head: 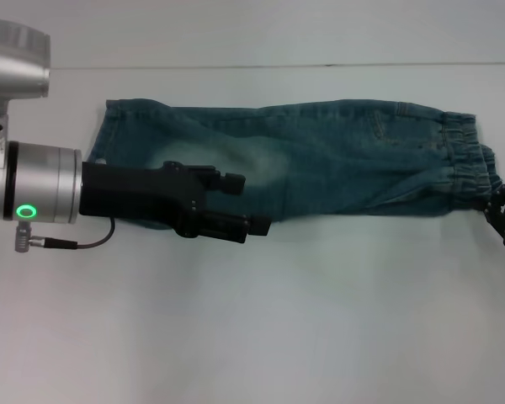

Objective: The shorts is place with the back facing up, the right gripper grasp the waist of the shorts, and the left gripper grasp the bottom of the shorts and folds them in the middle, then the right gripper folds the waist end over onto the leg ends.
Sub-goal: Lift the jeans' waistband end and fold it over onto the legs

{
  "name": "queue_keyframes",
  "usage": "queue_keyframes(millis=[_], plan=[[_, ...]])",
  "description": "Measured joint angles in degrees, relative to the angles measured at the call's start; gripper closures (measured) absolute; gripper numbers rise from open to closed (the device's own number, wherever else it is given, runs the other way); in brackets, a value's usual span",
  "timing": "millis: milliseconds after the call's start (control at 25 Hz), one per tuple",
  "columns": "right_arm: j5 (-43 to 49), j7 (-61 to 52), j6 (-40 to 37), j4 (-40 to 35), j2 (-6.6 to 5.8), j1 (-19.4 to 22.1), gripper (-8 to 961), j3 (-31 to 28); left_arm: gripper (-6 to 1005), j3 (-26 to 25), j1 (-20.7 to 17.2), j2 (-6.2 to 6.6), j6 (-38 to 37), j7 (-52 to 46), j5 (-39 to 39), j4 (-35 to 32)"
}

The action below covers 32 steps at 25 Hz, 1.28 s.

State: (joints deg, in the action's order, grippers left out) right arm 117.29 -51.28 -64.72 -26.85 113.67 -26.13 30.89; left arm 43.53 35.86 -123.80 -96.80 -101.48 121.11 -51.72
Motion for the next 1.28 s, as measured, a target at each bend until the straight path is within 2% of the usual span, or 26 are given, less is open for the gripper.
queue_keyframes(millis=[160,280,360,480,560,680,800,840,1040,1280], plan=[[-0.20,0.21,-0.61,-0.28,0.08,0.32,913,-0.30,83,-0.11,0.12,-0.04,1.73,0.34,-0.24,1.32],[-0.21,-0.54,-3.47,-2.17,0.42,0.97,911,-1.18,83,0.12,0.18,-0.04,3.69,1.19,-1.40,2.74],[-0.22,-1.57,-5.67,-4.52,0.87,1.57,909,-2.22,136,0.15,0.20,-0.09,5.73,2.34,-2.84,4.50],[-0.23,-4.54,-8.88,-10.52,2.43,3.01,907,-2.90,209,0.16,0.43,-0.21,10.49,3.55,-5.32,7.95],[-0.23,-6.53,-11.02,-15.47,3.91,4.05,906,-2.93,254,0.16,0.43,-0.34,14.74,5.25,-7.84,10.96],[-0.13,-8.95,-13.84,-21.31,5.56,4.89,904,-2.93,323,0.16,0.80,-0.48,18.69,11.76,-11.79,16.37],[-0.06,-10.90,-16.12,-23.34,5.74,5.00,901,-2.83,391,0.15,2.36,-0.57,23.90,18.88,-15.47,22.83],[-0.06,-11.46,-16.69,-23.90,5.73,5.01,901,-2.83,426,0.15,2.36,-0.57,23.90,18.88,-15.47,22.83],[-0.17,-13.19,-18.67,-26.30,5.81,5.08,897,-2.91,604,0.13,5.11,-0.84,33.02,25.93,-21.30,31.10],[-1.37,-15.89,-22.53,-29.51,5.98,5.18,893,-3.22,803,-0.39,10.23,-0.84,40.80,37.69,-28.11,44.42]])
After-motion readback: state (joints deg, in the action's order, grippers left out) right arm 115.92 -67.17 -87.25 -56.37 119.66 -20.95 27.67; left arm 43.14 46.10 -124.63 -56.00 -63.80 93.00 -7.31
